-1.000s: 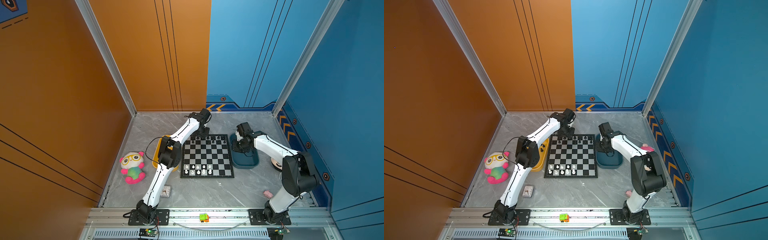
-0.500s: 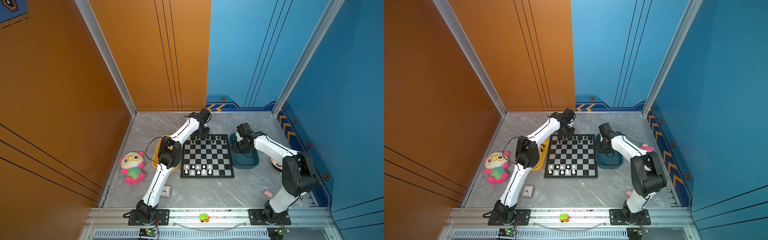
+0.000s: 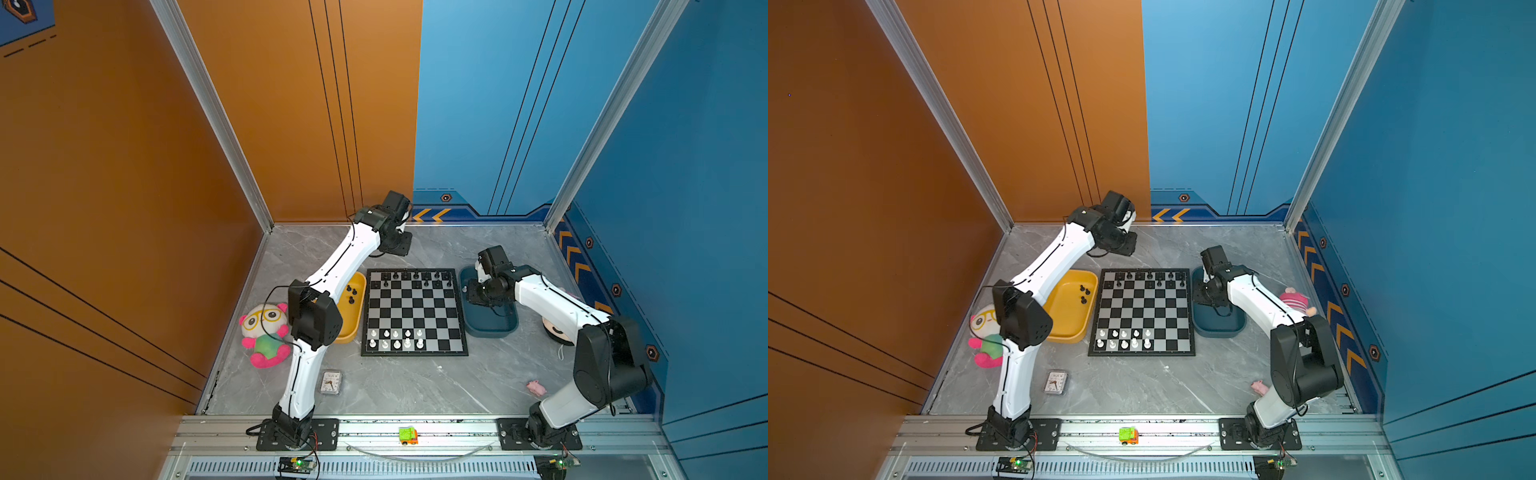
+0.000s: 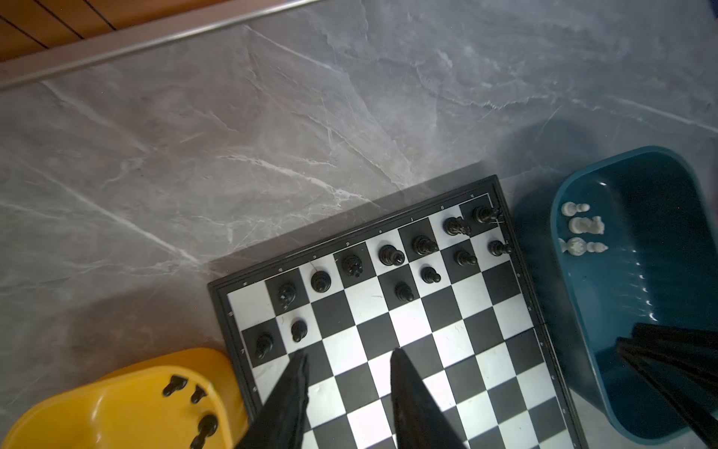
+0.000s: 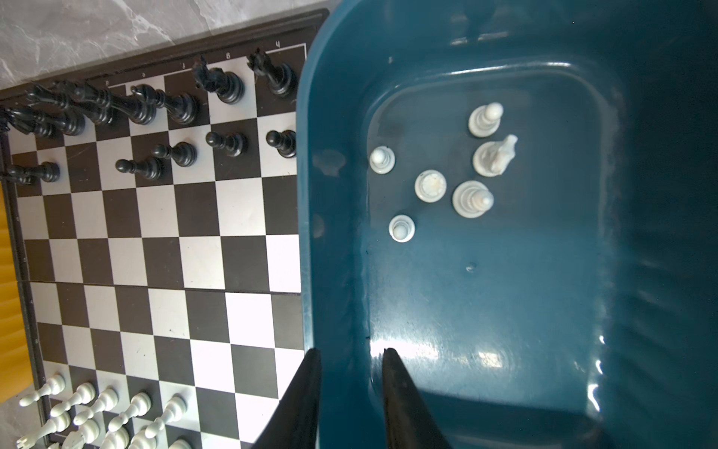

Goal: Set up the chess pieces on the board
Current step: 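Move the left gripper back over the yellow tray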

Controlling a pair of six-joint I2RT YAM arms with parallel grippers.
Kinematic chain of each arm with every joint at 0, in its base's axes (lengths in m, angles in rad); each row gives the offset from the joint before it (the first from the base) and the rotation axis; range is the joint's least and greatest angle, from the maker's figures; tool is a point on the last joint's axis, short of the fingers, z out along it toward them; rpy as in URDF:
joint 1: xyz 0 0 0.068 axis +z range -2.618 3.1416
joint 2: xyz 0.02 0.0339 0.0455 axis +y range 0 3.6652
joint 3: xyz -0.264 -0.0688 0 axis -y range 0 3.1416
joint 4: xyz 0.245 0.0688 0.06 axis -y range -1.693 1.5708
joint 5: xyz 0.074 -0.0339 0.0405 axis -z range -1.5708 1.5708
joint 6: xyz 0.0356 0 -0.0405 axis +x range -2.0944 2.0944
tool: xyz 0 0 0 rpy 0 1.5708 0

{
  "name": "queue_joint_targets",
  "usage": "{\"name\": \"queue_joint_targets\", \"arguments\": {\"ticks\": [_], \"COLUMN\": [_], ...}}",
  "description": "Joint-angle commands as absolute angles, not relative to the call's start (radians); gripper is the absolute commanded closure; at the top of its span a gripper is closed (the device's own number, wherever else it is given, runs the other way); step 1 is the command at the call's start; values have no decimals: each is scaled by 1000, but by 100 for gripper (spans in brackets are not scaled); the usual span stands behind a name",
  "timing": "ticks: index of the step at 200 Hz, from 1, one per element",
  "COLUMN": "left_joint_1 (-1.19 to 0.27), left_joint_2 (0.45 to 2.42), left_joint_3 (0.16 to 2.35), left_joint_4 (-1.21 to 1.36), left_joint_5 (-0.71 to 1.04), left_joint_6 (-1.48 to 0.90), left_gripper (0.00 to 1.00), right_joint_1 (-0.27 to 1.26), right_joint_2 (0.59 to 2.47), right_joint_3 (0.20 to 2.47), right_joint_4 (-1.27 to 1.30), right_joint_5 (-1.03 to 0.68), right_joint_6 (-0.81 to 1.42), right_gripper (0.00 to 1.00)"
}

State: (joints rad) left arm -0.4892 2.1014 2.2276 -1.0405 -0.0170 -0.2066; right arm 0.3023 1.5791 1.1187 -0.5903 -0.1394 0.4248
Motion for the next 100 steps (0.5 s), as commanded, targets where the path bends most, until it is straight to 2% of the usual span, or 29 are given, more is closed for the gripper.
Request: {"name": "queue_joint_targets", "arguments": {"ticks": [1, 39, 100], "left_joint_1": [-454, -402, -287], "left_joint_2": [2017, 1877, 1691], "left_joint_3": [2135, 1931, 1552], "left_joint_4": [-1062, -1014, -836], "left_joint_5": [-79, -133, -72], "left_joint_6": [-196, -209, -274], "left_gripper": [63, 63, 64], "right_joint_1": [299, 308, 328], "right_joint_2": [1553, 1552, 1566], "right_joint_3": [1105, 1108, 1137], "right_joint_4": [-589, -589, -616], "right_joint_5": [-150, -149, -135], "right_joint_6": [445, 451, 452], "right_gripper": [70, 70, 70]}}
